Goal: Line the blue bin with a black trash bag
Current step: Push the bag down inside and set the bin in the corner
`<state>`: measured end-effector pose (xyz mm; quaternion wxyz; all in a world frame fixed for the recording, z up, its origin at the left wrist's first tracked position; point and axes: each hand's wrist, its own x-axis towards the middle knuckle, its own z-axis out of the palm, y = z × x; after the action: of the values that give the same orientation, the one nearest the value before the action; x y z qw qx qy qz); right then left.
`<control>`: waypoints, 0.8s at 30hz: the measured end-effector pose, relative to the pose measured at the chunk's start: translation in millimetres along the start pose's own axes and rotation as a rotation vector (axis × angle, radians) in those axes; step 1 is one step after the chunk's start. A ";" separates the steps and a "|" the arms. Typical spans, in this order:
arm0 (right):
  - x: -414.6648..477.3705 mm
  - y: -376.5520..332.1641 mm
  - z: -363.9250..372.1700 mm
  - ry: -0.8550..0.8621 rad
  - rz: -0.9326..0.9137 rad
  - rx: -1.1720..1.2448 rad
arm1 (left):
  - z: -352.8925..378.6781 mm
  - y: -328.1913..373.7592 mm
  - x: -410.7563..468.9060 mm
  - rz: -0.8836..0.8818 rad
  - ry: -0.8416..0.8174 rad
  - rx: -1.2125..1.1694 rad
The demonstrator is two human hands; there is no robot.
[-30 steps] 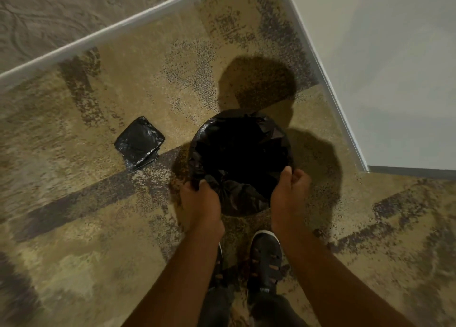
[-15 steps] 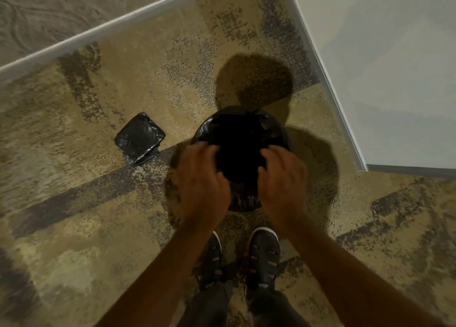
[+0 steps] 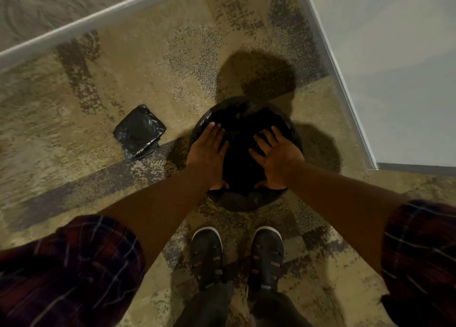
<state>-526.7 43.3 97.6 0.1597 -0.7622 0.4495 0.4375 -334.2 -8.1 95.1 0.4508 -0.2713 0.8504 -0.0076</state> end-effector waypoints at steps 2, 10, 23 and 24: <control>0.0 -1.1 5.8 -0.035 0.016 -0.011 | 2.1 1.6 1.0 -0.007 -0.002 0.001; -2.3 -4.0 -19.0 0.277 -0.099 0.147 | -18.9 10.6 -4.1 0.032 0.048 -0.128; 56.2 -0.6 1.3 -0.045 -0.056 0.046 | 5.8 18.6 20.3 0.008 -0.105 0.094; 54.8 -1.8 2.5 -0.034 -0.063 0.060 | 6.0 18.9 19.6 0.008 -0.097 0.084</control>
<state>-514.9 16.0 51.5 0.2038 -0.7633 0.4352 0.4317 -346.9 0.2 71.8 0.5025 -0.2488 0.8276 -0.0283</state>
